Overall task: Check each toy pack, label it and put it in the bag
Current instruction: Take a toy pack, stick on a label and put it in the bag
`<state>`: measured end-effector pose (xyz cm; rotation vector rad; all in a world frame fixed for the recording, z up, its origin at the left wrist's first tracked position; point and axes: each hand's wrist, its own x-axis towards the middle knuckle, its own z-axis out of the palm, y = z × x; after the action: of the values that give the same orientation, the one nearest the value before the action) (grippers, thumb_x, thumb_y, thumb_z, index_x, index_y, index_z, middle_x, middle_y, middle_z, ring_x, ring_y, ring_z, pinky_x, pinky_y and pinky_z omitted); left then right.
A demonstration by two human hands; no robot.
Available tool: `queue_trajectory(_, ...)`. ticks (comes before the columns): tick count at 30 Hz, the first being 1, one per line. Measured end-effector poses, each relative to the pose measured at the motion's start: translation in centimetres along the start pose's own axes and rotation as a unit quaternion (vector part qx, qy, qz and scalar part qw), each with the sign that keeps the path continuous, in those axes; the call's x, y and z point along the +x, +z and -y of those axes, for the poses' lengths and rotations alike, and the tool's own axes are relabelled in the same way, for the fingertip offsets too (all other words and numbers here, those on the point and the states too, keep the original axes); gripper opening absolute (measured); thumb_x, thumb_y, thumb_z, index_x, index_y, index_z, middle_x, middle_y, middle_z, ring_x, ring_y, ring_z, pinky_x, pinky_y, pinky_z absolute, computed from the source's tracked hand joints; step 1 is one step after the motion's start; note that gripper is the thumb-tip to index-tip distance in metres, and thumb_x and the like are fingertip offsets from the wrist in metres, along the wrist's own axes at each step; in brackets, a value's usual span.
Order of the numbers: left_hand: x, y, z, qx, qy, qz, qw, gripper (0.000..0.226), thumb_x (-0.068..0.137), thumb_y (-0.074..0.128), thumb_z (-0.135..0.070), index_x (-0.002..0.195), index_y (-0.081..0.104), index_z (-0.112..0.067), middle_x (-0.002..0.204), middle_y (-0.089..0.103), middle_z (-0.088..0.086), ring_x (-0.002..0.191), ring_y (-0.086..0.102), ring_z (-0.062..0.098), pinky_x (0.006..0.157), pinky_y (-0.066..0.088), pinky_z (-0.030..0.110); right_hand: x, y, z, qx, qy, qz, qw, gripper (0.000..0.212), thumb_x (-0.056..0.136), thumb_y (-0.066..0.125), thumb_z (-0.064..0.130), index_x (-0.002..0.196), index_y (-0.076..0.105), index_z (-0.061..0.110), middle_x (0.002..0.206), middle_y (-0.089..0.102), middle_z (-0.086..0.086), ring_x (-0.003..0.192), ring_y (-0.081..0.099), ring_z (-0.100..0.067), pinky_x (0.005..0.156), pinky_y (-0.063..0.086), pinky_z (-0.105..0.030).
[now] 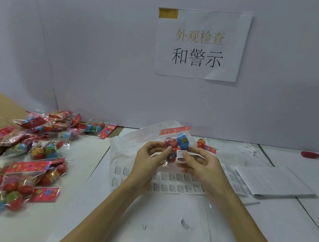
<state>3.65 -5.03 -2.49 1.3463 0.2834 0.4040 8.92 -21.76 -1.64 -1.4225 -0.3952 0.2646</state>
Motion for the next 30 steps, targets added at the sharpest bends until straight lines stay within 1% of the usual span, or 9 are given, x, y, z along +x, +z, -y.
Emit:
queue_trajectory(5, -0.2, 0.4, 0.5, 0.029, 0.020, 0.004, 0.999, 0.023, 0.098, 0.072, -0.019, 0.117, 0.066, -0.008, 0.113, 0.074, 0.012, 0.101, 0.076, 0.024, 0.081, 0.062, 0.030, 0.1, 0.0, -0.4, -0.025, -0.017, -0.032, 0.999, 0.029, 0.086, 0.083, 0.028, 0.112, 0.071, 0.022, 0.097, 0.080, 0.002, 0.084, 0.079, -0.023, 0.070, 0.063, -0.026)
queue_trajectory(8, -0.2, 0.4, 0.5, 0.018, 0.021, 0.024, 0.999, 0.022, 0.103, 0.064, -0.015, 0.123, 0.063, -0.007, 0.120, 0.073, 0.013, 0.106, 0.074, 0.025, 0.085, 0.061, 0.028, 0.2, 0.0, -0.7, -0.014, -0.041, -0.028, 0.999, 0.014, 0.094, 0.076, 0.023, 0.107, 0.075, 0.017, 0.097, 0.080, -0.004, 0.086, 0.079, -0.024, 0.071, 0.062, -0.026)
queue_trajectory(11, -0.4, 0.3, 0.6, 0.114, 0.068, 0.024, 0.991, 0.035, 0.101, 0.067, -0.024, 0.134, 0.056, -0.017, 0.129, 0.068, -0.002, 0.114, 0.069, 0.013, 0.098, 0.058, 0.031, 0.1, 0.0, -0.9, -0.077, -0.081, -0.041, 0.993, 0.013, 0.095, 0.075, 0.022, 0.107, 0.075, 0.018, 0.099, 0.079, 0.003, 0.090, 0.078, -0.016, 0.074, 0.063, -0.025)
queue_trajectory(14, -0.5, 0.5, 0.5, 0.108, 0.085, 0.002, 0.990, 0.042, 0.094, 0.076, -0.029, 0.129, 0.054, -0.027, 0.119, 0.070, -0.001, 0.101, 0.074, 0.013, 0.089, 0.060, 0.030, 0.2, -0.1, -1.2, -0.122, -0.087, -0.067, 0.986, 0.017, 0.102, 0.065, 0.025, 0.115, 0.073, 0.017, 0.103, 0.079, 0.002, 0.092, 0.077, -0.015, 0.079, 0.064, -0.030)
queue_trajectory(19, -0.2, 0.0, 0.0, 0.094, 0.122, 0.008, 0.988, 0.050, 0.084, 0.085, -0.033, 0.124, 0.055, -0.031, 0.099, 0.073, -0.001, 0.081, 0.077, 0.022, 0.071, 0.063, 0.030, -0.3, 0.1, -0.1, -0.058, -0.026, -0.012, 0.998, 0.015, 0.099, 0.068, 0.028, 0.113, 0.071, 0.023, 0.095, 0.080, 0.002, 0.083, 0.079, -0.020, 0.067, 0.062, -0.025)
queue_trajectory(23, -0.1, -0.1, -0.1, 0.135, 0.130, 0.013, 0.982, 0.047, 0.092, 0.065, -0.050, 0.131, 0.048, -0.032, 0.102, 0.072, -0.001, 0.079, 0.076, 0.023, 0.068, 0.064, 0.036, -0.1, -2.4, 1.8, 0.057, 0.073, -0.036, 0.995, 0.029, 0.096, 0.073, 0.026, 0.116, 0.075, 0.005, 0.096, 0.079, -0.008, 0.073, 0.072, -0.017, 0.065, 0.058, -0.023)
queue_trajectory(25, 0.1, -0.5, -0.2, 0.119, 0.149, 0.010, 0.982, 0.038, 0.098, 0.056, -0.048, 0.130, 0.050, -0.029, 0.098, 0.071, -0.004, 0.076, 0.074, 0.026, 0.063, 0.062, 0.034, -0.3, -5.9, 3.9, 0.292, 0.069, -0.064, 0.952, 0.035, 0.095, 0.073, 0.027, 0.119, 0.074, 0.002, 0.099, 0.073, -0.014, 0.068, 0.064, -0.015, 0.057, 0.052, -0.022)
queue_trajectory(28, 0.5, -1.0, -0.2, 0.120, 0.164, 0.012, 0.979, 0.029, 0.098, 0.053, -0.046, 0.118, 0.060, -0.025, 0.097, 0.070, -0.003, 0.071, 0.072, 0.023, 0.055, 0.060, 0.028, -1.9, -11.9, 5.9, 0.622, -0.124, -0.022, 0.773, 0.054, 0.098, 0.064, 0.038, 0.144, 0.059, 0.010, 0.134, 0.065, -0.017, 0.091, 0.067, -0.019, 0.067, 0.052, -0.022)
queue_trajectory(30, 0.8, -0.9, -0.1, 0.125, 0.161, 0.013, 0.979, 0.025, 0.098, 0.053, -0.046, 0.107, 0.067, -0.027, 0.096, 0.071, -0.003, 0.068, 0.072, 0.022, 0.053, 0.060, 0.027, -3.0, -14.3, 5.9, 0.697, -0.203, 0.012, 0.688, 0.056, 0.101, 0.058, 0.043, 0.149, 0.055, 0.013, 0.145, 0.059, -0.017, 0.099, 0.068, -0.020, 0.073, 0.054, -0.023)
